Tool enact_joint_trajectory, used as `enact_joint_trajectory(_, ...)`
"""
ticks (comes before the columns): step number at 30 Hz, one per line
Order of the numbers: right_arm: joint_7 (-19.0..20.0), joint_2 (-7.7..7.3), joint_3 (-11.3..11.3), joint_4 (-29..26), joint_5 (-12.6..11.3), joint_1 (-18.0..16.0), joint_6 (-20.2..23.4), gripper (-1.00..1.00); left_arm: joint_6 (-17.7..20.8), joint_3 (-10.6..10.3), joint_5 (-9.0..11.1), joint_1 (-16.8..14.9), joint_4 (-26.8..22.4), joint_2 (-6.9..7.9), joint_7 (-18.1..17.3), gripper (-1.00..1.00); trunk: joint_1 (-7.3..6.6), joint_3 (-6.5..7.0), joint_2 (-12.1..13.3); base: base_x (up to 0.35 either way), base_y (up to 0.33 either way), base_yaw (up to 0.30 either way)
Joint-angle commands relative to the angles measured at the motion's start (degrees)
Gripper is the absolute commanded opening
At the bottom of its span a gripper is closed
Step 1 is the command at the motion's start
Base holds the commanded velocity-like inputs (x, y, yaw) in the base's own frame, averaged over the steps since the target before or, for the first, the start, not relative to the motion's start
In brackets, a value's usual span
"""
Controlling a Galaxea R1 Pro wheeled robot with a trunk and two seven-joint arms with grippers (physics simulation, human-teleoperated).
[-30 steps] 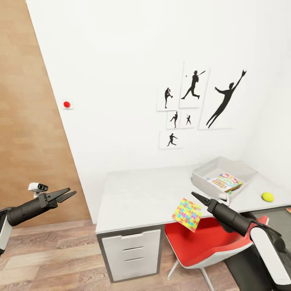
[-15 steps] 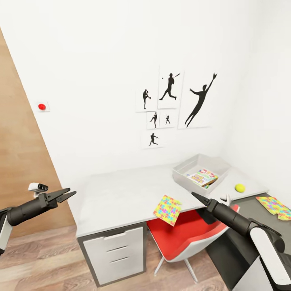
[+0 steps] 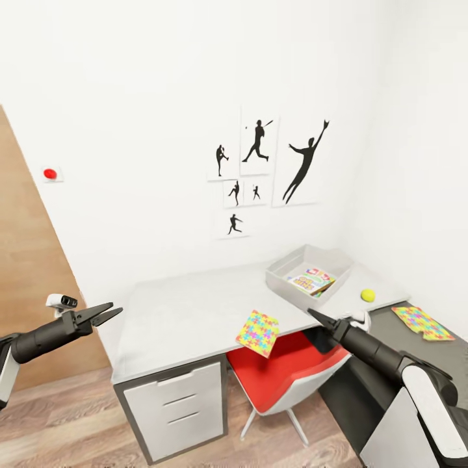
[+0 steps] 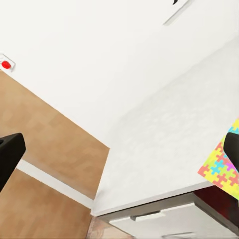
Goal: Put all the toys in the child's room - the three board games (two on the bed and one on the table), the two jigsaw puzzles on the table, and the tennis ball on the table - inside the toy box on the table in the child's room.
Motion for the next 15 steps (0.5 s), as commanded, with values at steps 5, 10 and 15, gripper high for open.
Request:
enact_joint_trajectory(5, 0.0, 0.20, -0.1, -0.1, -0.2, -0.1, 0.4, 1.00, 0.6, 0.0, -0.1, 0.0, 0.0, 0.00, -0.2, 1.00, 0.01, -0.14, -0.1, -0.296, -0.001, -0.003)
enact_joint_trajectory(10, 0.0, 0.40, -0.1, -0.2, -0.1, -0.1, 0.4, 1.00, 0.6, 0.0, -0.1, 0.0, 0.0, 0.00, -0.2, 1.00, 0.01, -0.14, -0.1, -0.213, -0.118, 0.000)
enact_joint_trajectory(15, 0.0, 0.44, -0.1, -0.2, -0.1, -0.1, 0.4, 1.00, 0.7, 0.0, -0.2, 0.0, 0.0, -0.06, -0.2, 1.00, 0.01, -0.14, -0.1, -0.055, -0.156, 0.000)
